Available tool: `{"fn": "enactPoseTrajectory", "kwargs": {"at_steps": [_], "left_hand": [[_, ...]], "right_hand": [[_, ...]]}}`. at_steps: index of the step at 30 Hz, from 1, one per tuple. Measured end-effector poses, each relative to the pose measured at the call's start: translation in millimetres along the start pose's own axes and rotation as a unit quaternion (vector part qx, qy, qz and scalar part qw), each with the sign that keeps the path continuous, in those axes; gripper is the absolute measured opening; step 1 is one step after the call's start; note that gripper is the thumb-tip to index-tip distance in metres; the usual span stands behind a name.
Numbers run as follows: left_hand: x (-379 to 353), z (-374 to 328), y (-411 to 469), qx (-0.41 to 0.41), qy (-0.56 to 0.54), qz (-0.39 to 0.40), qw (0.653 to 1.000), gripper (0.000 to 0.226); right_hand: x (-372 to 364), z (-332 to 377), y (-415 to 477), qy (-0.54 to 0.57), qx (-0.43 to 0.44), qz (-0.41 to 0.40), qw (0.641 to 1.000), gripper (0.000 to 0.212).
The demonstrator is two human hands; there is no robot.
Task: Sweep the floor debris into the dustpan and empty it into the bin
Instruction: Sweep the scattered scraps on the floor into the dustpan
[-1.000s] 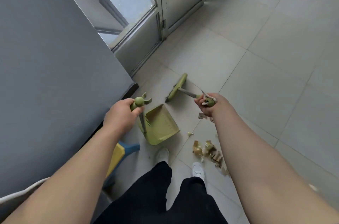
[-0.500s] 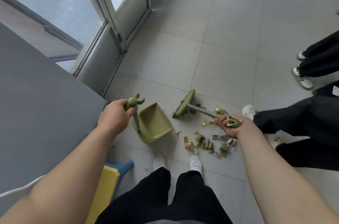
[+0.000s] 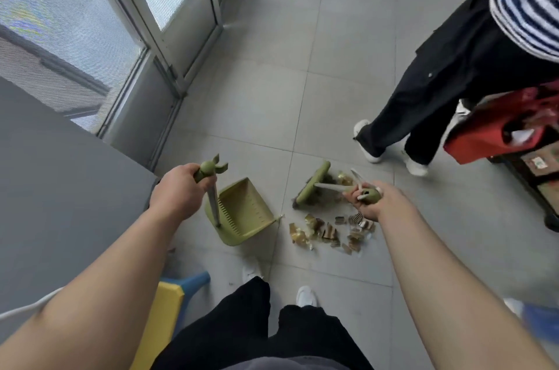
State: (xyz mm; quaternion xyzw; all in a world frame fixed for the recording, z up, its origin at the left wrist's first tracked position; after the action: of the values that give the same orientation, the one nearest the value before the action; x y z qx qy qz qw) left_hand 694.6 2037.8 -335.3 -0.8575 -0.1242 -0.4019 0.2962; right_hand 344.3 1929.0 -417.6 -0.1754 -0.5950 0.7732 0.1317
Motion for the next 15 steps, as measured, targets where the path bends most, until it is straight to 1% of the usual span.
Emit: {"fn": "enactPoseTrajectory", "kwargs": {"at_steps": [5, 9, 11, 13, 15], "left_hand": [[-14, -9, -29, 0.008, -0.006, -0.018, 1.000, 0.015], [-25, -8, -53, 0.016, -0.002, -0.047, 0.999, 0.017], [-29, -4, -66, 0.035, -0.021, -0.059, 0.997, 0.020], [-33, 0, -81, 0.053, -0.043, -0.070, 0.995, 0.024], [-38, 5, -97, 0.069, -0.043, -0.077, 0.994, 0.025]], "right_hand": [[-7, -10, -2, -0.028, -0.001, 0.067, 0.997, 0.020], [-14, -30, -4, -0.026, -0.013, 0.122, 0.992, 0.027], [-16, -40, -1, -0.032, -0.022, 0.133, 0.990, 0.028], [-16, -49, 1, -0.063, -0.024, 0.139, 0.988, 0.025], [-10, -56, 3, -0.102, -0.025, 0.133, 0.985, 0.023]]}}
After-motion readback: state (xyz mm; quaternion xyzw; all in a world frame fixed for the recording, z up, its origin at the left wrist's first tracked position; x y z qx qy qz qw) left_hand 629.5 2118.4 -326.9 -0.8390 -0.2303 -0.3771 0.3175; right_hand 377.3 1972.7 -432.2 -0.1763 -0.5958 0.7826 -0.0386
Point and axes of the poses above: each hand's wrist, its own y-axis towards the middle knuckle, its own x-axis out of the back of the hand, z = x × y, the point moved 1 cm from there along y, towards the middle knuckle, and after that the axes turned 7 degrees about -y, right-handed, at the moved point
